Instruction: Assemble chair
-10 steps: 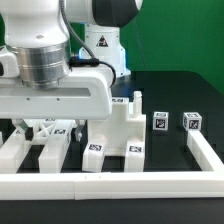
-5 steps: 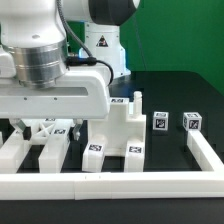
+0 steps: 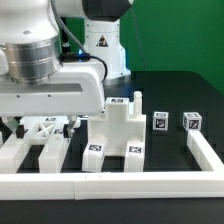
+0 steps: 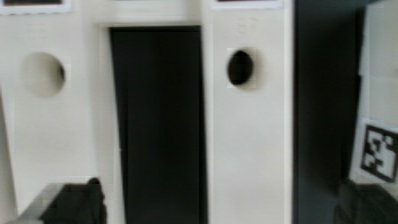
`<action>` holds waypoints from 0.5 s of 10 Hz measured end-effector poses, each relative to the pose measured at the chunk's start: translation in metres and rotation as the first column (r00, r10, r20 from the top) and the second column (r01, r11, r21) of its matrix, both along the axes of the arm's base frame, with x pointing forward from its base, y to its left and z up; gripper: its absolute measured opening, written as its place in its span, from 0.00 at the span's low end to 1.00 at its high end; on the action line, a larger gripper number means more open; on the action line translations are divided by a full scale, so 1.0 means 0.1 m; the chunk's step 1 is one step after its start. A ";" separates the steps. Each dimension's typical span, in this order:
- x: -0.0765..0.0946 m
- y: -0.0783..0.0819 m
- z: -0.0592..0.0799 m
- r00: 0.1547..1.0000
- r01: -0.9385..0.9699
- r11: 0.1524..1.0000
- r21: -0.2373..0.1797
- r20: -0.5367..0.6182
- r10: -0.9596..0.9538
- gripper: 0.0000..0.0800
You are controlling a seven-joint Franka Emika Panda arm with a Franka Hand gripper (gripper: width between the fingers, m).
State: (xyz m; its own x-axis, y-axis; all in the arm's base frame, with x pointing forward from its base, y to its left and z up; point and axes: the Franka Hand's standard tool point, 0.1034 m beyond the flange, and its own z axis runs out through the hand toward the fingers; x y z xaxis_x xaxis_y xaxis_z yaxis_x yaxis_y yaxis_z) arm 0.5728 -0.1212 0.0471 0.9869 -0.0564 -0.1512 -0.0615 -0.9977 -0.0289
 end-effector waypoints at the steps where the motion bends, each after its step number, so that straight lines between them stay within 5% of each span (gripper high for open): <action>1: -0.03 0.00 0.00 1.000 0.000 1.000 0.000 0.000 0.000 0.81; 5: -0.19 -0.13 -0.11 0.999 -0.027 1.000 -0.014 0.018 0.027 0.81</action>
Offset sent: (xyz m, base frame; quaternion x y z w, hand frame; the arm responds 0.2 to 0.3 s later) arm -0.0193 -0.0092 -0.0134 0.0205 0.0199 -0.0114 0.9995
